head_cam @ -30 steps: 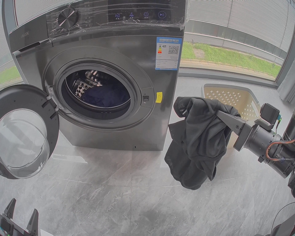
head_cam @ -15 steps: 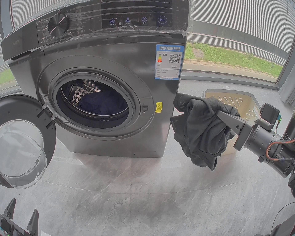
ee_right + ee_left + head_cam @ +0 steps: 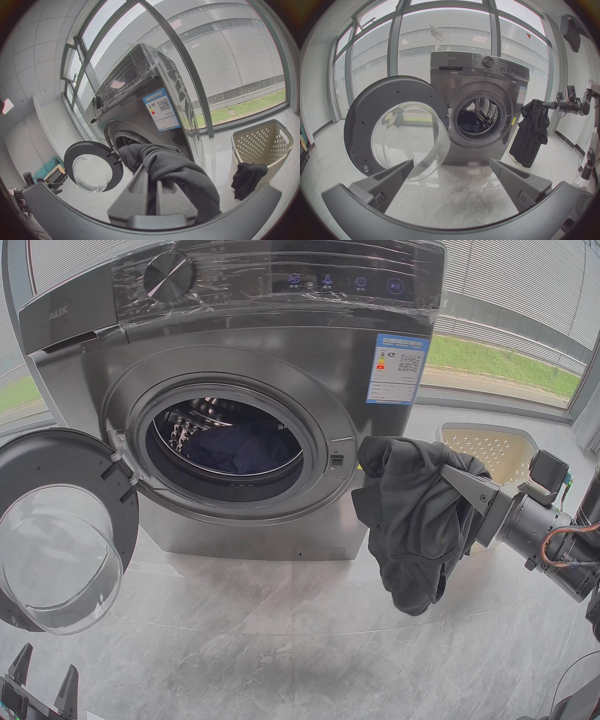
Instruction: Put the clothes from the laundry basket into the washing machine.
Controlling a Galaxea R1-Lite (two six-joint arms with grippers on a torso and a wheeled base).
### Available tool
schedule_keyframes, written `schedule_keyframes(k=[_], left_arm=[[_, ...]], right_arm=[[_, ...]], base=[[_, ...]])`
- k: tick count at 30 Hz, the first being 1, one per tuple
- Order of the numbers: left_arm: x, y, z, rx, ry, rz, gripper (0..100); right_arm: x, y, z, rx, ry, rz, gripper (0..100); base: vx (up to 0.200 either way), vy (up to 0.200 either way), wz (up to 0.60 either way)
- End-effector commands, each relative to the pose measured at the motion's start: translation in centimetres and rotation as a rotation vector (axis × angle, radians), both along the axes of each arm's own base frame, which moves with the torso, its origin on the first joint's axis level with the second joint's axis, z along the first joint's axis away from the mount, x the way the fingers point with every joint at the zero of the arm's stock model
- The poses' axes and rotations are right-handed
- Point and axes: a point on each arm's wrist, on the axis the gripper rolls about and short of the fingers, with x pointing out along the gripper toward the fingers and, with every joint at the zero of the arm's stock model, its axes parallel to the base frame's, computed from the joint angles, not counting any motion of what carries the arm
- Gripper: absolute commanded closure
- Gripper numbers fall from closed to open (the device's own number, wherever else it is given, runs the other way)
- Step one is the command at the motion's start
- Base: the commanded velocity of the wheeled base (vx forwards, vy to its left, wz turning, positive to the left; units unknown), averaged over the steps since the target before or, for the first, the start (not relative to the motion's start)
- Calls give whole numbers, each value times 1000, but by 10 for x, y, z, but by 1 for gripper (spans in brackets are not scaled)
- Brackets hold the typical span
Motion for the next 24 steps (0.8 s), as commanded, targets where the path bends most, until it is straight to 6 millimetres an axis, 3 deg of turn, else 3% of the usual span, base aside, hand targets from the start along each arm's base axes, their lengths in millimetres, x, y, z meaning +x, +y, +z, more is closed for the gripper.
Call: schedule_keyframes(k=[1,4,24], left_arm=[[0,0,-5,0,1,1,0],[0,0,-5,0,1,1,0],[0,0,-5,0,1,0,0]], right_arm=[[0,0,0,-1,1,1,100],[0,0,-1,-2,3,1,100],[1,1,-3,-8,11,1,100]], base=[[0,200,0],[0,200,0],[0,0,0]])
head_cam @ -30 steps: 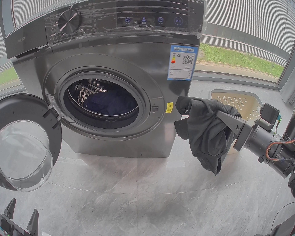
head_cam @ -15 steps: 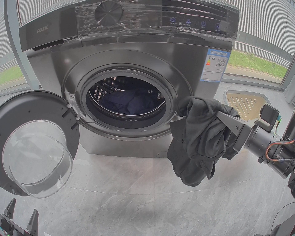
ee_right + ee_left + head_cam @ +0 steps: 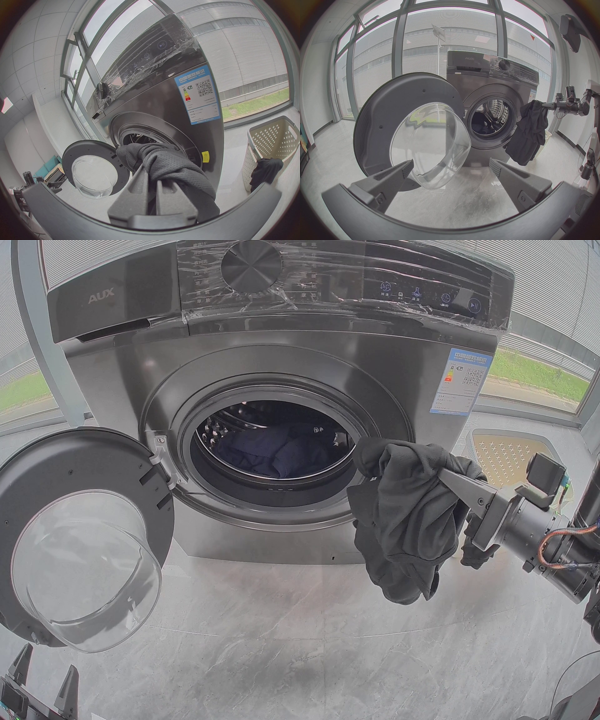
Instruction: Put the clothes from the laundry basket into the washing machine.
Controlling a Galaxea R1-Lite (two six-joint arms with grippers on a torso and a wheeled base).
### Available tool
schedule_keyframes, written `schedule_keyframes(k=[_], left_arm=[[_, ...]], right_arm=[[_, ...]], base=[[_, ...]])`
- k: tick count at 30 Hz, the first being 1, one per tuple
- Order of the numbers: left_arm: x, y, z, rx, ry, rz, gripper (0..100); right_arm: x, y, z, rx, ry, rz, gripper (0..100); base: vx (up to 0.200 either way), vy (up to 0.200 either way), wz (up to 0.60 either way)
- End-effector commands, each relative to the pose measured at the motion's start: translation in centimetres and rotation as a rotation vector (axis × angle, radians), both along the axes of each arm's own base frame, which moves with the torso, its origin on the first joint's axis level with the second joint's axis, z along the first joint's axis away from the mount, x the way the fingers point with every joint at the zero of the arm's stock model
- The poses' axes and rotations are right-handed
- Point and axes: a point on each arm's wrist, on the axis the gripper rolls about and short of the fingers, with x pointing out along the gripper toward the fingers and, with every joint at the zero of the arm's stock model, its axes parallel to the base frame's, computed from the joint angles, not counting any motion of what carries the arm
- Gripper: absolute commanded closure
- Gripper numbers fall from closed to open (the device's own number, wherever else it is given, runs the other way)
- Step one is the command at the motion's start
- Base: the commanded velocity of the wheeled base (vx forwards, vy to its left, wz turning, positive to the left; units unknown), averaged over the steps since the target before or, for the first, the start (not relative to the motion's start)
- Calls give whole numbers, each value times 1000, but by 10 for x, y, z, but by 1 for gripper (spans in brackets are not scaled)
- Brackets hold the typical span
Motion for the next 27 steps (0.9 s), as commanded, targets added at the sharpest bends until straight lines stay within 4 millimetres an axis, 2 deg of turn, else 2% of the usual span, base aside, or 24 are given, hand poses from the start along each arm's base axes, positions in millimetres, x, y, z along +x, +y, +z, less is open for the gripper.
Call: schedule_keyframes(k=[1,10,25,27], left_arm=[[0,0,-5,-1,1,0,0],[0,0,-5,-1,1,0,0],[0,0,-5,-1,1,1,0],[0,0,-5,-1,1,1,0]], right_arm=[[0,0,0,-1,1,1,100],[0,0,0,0,0,1,100],[0,0,0,-1,1,1,100],[0,0,0,-1,1,1,100]], base=[[0,0,0],[0,200,0],[0,0,0],[0,-200,0]])
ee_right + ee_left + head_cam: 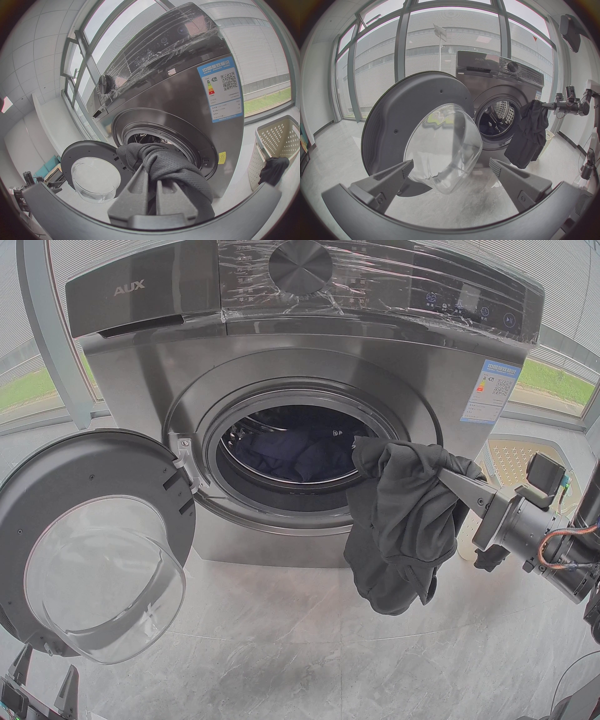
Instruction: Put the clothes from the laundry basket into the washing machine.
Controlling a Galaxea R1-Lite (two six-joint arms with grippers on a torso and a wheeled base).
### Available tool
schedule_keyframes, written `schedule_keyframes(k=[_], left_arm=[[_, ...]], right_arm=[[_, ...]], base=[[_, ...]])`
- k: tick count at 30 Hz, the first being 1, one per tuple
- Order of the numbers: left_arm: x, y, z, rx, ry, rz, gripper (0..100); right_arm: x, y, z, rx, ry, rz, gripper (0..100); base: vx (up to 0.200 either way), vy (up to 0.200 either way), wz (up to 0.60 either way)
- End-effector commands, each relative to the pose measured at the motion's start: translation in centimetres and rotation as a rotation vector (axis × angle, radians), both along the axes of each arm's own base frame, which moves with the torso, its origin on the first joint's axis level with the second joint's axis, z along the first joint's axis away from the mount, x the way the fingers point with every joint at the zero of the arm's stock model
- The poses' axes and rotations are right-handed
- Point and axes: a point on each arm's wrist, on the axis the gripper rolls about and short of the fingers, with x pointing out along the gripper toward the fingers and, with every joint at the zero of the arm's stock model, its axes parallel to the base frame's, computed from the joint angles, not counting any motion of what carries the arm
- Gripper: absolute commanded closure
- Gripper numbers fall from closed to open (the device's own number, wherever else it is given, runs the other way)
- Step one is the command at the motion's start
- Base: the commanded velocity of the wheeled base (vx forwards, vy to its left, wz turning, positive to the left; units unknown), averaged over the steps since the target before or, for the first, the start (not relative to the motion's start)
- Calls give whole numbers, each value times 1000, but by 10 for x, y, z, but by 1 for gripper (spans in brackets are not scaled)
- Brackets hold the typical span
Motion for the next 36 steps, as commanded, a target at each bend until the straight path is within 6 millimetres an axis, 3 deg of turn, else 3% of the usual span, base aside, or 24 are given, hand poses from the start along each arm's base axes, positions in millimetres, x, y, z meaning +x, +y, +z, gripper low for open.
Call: schedule_keyframes(k=[1,4,17,30,36], left_arm=[[0,0,-5,-1,1,0,0],[0,0,-5,-1,1,0,0],[0,0,-5,4,-2,0,0],[0,0,-5,45,-1,5,0],[-2,-1,3,88,-47,-32,0]], right_arm=[[0,0,0,-1,1,1,100],[0,0,0,-1,1,1,100],[-2,7,-7,-12,27,32,100],[-3,41,-21,-25,95,119,100],[2,59,-16,59,94,131,100]], base=[[0,-200,0],[0,-200,0],[0,0,0],[0,0,0],[0,0,0]])
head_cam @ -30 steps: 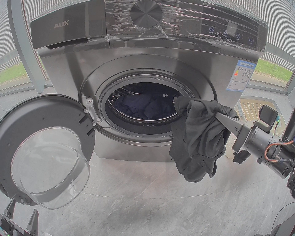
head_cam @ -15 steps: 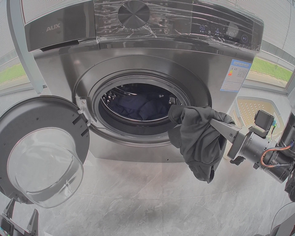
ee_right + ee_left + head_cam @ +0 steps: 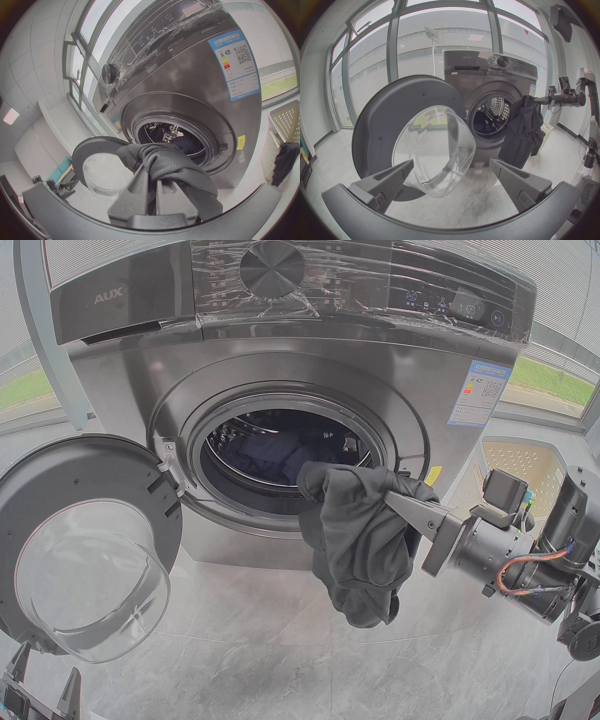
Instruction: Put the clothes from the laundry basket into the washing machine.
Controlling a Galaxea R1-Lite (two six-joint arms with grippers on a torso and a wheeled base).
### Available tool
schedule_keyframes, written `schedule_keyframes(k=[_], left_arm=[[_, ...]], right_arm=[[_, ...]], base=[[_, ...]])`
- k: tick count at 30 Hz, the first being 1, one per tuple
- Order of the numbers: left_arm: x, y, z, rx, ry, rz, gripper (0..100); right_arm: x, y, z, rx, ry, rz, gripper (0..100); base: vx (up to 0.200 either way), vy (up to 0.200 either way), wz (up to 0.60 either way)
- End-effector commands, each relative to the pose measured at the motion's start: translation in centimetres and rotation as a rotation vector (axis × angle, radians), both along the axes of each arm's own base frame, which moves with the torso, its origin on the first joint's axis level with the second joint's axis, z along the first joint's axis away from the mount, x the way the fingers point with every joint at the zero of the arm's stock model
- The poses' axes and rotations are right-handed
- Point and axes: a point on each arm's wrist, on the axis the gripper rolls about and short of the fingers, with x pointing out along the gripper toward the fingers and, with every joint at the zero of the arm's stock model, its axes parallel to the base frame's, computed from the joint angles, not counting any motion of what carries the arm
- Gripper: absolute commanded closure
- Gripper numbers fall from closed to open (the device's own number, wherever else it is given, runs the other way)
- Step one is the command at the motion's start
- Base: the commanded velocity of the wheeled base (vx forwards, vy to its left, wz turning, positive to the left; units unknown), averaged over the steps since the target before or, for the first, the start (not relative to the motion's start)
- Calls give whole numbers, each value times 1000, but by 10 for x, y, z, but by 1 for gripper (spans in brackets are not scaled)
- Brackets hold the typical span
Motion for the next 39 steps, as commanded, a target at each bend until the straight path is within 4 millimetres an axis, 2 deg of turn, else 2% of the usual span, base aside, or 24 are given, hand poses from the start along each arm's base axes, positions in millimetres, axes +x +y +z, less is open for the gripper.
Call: schedule_keyframes(k=[1,3,5,10,11,12,14,15,16,18,25,31,39], left_arm=[[-5,-1,16,-1,-98,-30,0],[-13,-1,55,-2,-204,-65,0],[-6,-2,66,-4,-156,-138,0],[23,-6,50,-62,91,-358,0],[24,-7,49,-64,97,-364,0],[33,-8,51,-78,147,-406,0],[40,-9,54,-83,164,-436,0],[51,-11,57,-86,193,-466,0],[51,-11,57,-86,193,-466,0],[70,-13,62,-81,217,-509,0],[110,-31,69,-76,263,-660,0],[138,-51,72,-68,321,-754,0],[165,-74,65,-66,404,-824,0]], right_arm=[[7,15,-4,19,11,12,100],[8,18,-4,28,4,19,100],[9,25,-4,34,0,33,100],[20,44,-12,40,2,27,100],[20,44,-12,40,2,25,100],[26,50,-15,51,-5,15,100],[29,53,-15,59,-12,1,100],[31,55,-17,64,-14,-14,100],[31,55,-17,64,-14,-14,100],[34,61,-20,63,-11,-14,100],[46,76,-19,109,-12,-15,100],[54,83,-15,139,-28,-18,100],[53,85,-11,157,-40,-9,100]], base=[[0,0,0],[0,0,0],[0,0,0],[0,0,0],[0,0,0],[0,0,0],[0,0,0],[0,0,0],[0,0,0],[0,0,0],[0,0,0],[0,0,0],[0,0,0]])
